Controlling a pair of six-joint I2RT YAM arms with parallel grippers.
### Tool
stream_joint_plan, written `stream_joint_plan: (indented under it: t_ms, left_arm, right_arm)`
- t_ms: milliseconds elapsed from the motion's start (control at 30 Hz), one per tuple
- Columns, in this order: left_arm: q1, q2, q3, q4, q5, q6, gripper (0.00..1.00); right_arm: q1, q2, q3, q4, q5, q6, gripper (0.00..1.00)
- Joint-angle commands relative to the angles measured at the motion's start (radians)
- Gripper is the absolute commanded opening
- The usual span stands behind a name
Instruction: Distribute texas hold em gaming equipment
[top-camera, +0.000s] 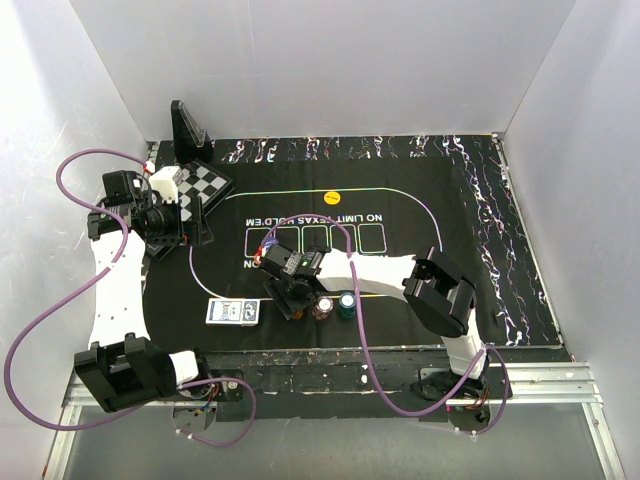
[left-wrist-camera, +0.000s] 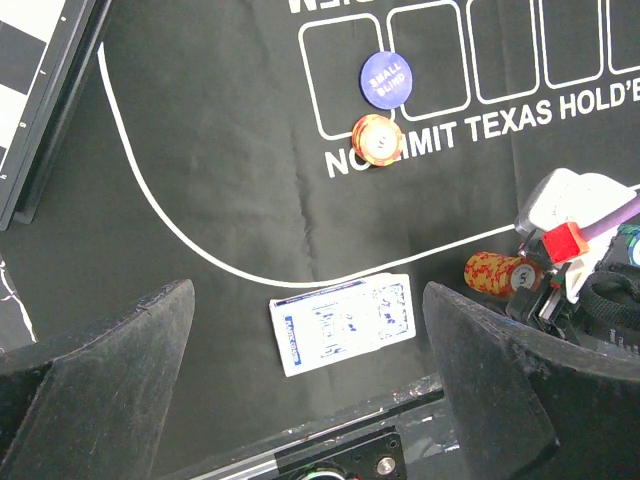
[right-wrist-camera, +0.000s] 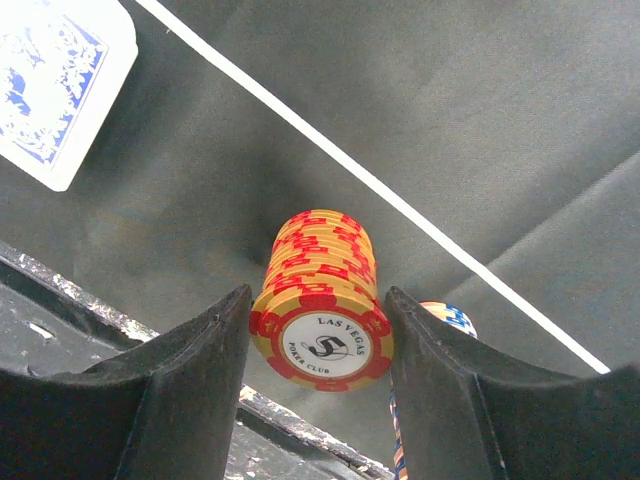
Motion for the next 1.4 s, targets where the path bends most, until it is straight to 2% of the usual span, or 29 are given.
stream_joint_plan:
  t_ms: [0,467,667,833,900,1033,1167,1367]
  left_arm:
    - [0.006,-0.036,-0.004,0.014,0.014,-0.002,1.00]
    - [0.006,-0.042,-0.032,0.022,0.025,0.001,1.00]
    - [0.006,-0.045,-0.032,0.020,0.019,0.004,1.00]
    - [0.006,-0.048,-0.027,0.022,0.014,0.006,1.00]
    - [0.007,-0.050,-0.030,0.020,0.013,0.008,1.00]
    - [0.006,-0.052,-0.029,0.023,0.007,0.006,1.00]
    - [0.007,-0.050,-0.027,0.025,0.007,0.008,1.00]
    - [0.006,-0.052,-0.024,0.031,0.005,0.006,1.00]
  right_arm:
    - [0.004,-0.029,0.028,0.001,0.022,0.005,0.61]
    - [0.003,-0.037,0.071,-0.022,0.027,-0.006,0.57]
    - [0.003,-0.022,0.071,-0.023,0.021,-0.004,0.49]
    - [0.003,-0.009,0.064,-0.025,0.021,-0.006,0.46]
    - [0.003,-0.009,0.062,-0.025,0.027,-0.007,0.41]
    - [0.001,-0.015,0.050,-0.017,0.038,-0.009,0.24]
    - [-0.004,-0.049,0.031,-0.002,0.065,-0.015,0.01]
    - [-0.036,-0.132,0.048,0.018,0.093,-0.050,0.01]
